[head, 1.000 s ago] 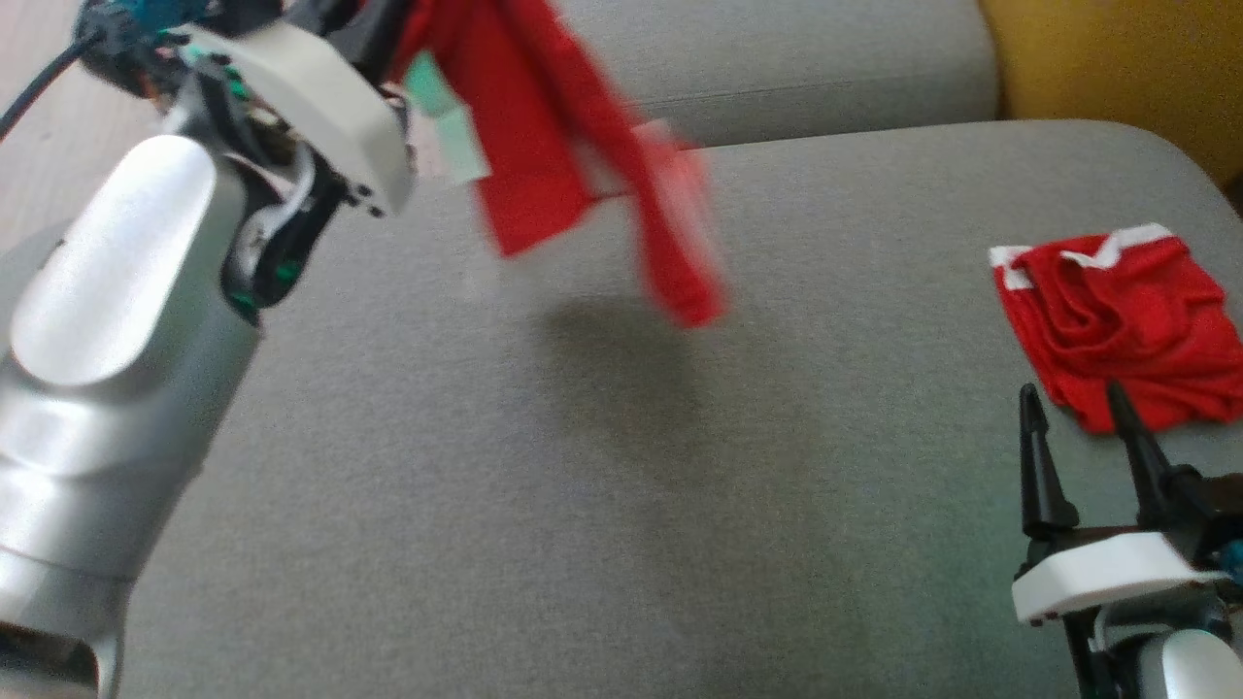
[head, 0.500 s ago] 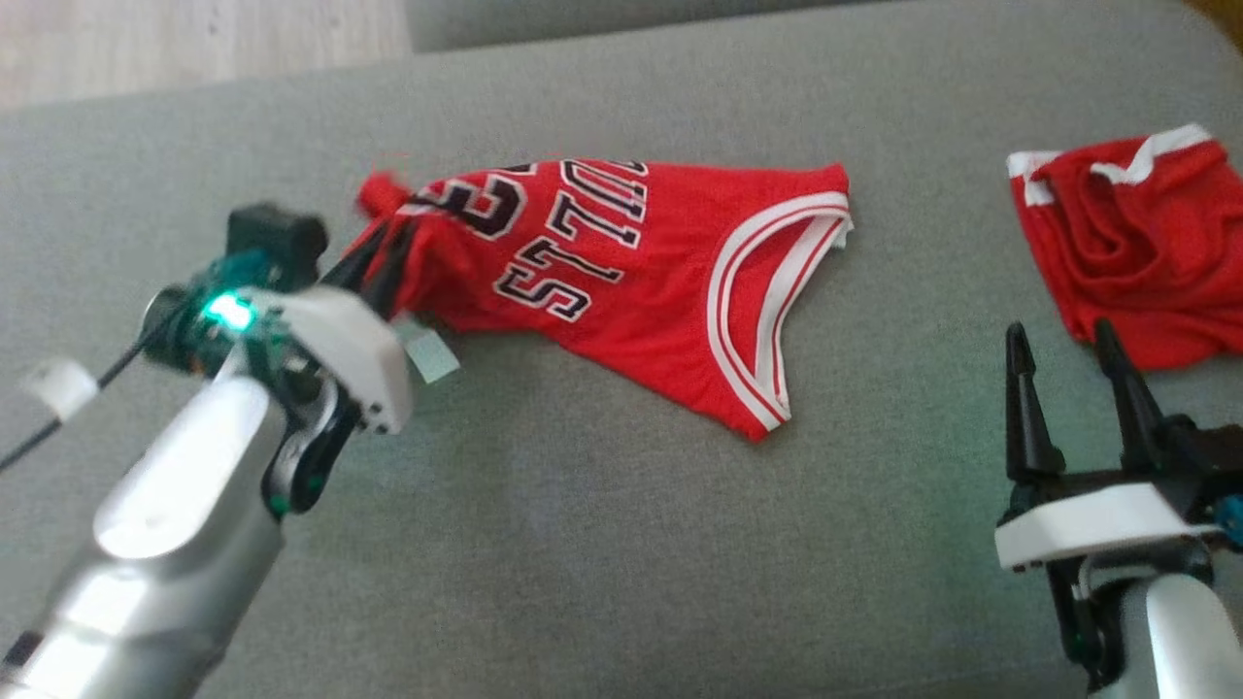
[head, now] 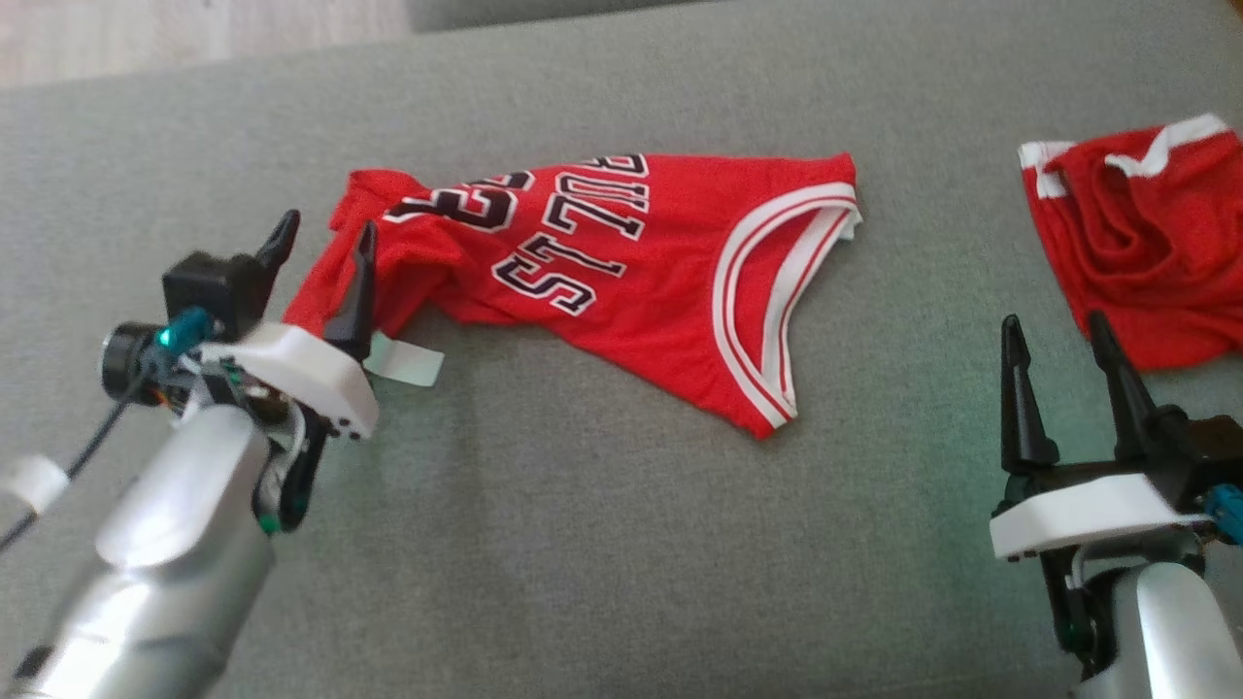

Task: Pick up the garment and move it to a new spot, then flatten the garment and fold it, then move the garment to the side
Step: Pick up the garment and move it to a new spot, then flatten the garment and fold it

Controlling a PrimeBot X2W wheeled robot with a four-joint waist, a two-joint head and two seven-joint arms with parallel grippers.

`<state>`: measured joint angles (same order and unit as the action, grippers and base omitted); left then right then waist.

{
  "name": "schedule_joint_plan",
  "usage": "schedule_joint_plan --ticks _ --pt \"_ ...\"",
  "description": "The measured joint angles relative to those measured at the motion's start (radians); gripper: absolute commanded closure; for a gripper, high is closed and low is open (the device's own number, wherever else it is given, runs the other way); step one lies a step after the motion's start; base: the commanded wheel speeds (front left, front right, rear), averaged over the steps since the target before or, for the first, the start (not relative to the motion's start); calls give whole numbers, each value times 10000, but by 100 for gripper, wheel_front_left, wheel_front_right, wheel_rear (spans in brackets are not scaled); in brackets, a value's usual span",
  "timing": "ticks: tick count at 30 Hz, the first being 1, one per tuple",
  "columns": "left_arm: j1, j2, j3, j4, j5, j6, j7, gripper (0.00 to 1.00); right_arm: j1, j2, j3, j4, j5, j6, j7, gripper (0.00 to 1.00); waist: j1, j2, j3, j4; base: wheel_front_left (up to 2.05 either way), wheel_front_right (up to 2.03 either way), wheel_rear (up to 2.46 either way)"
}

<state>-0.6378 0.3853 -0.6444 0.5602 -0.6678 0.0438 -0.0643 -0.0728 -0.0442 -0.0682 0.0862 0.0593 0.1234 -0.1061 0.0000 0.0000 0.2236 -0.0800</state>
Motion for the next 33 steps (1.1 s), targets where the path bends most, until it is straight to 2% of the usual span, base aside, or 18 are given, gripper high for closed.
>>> schedule_joint_plan --ticks 5,11,16,26,33 --pt "699 -255 27 -198 -12 88 -903 0 18 0 -8 127 -123 0 -4 0 -1 0 -581 238 0 0 0" --pt "2347 -353 40 -782 -17 688 -1505 0 291 0 -59 192 -343 0 21 0 -2 0 -1512 563 0 0 0" --pt "3724 -454 150 -1791 4 1369 -1755 0 1106 0 -144 211 -343 0 113 0 -4 0 -2291 922 0 0 0" --pt "6276 -548 721 -3567 -12 2382 -1848 0 2010 8 -157 75 -123 0 142 0 -3 0 -2992 1598 0 0 0" --pt "6981 -575 966 -4036 161 2466 -1850 0 2603 12 207 186 343 0 0 0 -1 0 -3159 1692 0 0 0"
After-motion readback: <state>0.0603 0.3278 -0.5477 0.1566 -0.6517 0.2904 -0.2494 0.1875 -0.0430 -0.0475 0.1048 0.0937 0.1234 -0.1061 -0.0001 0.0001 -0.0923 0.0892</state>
